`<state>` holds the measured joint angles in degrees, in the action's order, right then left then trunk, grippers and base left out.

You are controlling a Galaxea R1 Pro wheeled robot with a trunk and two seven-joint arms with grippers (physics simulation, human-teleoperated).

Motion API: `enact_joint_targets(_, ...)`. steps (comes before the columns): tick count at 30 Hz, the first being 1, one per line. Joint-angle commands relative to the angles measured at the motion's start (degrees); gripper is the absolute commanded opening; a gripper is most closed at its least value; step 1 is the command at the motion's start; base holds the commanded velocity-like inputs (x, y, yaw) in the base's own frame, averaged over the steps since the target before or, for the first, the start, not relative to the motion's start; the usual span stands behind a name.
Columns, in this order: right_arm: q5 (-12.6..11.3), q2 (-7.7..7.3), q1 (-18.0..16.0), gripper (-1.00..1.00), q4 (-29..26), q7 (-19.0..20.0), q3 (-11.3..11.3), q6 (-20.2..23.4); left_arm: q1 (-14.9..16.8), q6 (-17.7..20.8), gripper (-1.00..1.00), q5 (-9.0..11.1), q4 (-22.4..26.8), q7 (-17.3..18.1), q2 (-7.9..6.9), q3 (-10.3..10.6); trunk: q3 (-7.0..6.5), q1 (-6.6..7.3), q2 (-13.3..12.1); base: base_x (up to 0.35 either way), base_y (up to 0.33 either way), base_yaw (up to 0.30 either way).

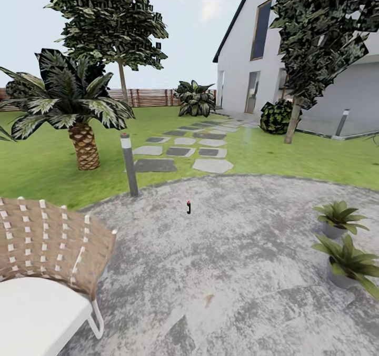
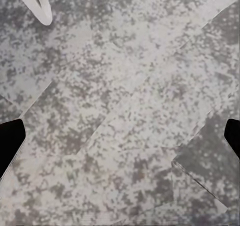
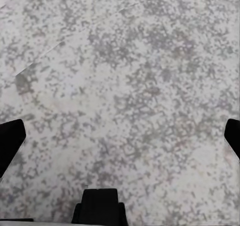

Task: Pick up the pesticide atomizer in the garden and spray insectifuge to fully cover both potted plants in the garden.

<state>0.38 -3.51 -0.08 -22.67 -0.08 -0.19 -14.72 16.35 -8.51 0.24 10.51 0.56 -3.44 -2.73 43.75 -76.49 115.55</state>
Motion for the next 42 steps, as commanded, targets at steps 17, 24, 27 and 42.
enact_joint_targets(17,0.0,0.00,0.0,1.00,-0.1,0.0,0.0,0.0,0.0,-0.2,1.00,0.0,-0.1,0.1,0.02,-0.3,0.05,-0.03,0.0,0.334,0.000,0.000)
enact_joint_targets(24,0.0,0.00,0.0,1.00,-0.1,0.0,0.0,0.0,0.0,-0.2,1.00,0.0,-0.1,0.1,0.02,-0.2,0.05,-0.03,0.0,0.334,0.000,-0.001)
enact_joint_targets(27,0.0,0.00,0.0,1.00,-0.1,0.0,0.0,0.0,0.0,-0.2,1.00,0.0,-0.1,0.1,0.02,-0.2,0.05,-0.03,0.0,0.334,0.000,-0.062)
enact_joint_targets(42,0.0,0.00,0.0,1.00,-0.1,0.0,0.0,0.0,0.1,-0.2,1.00,0.0,-0.1,0.1,0.02,-0.3,0.05,-0.03,0.0,0.334,0.000,-0.217)
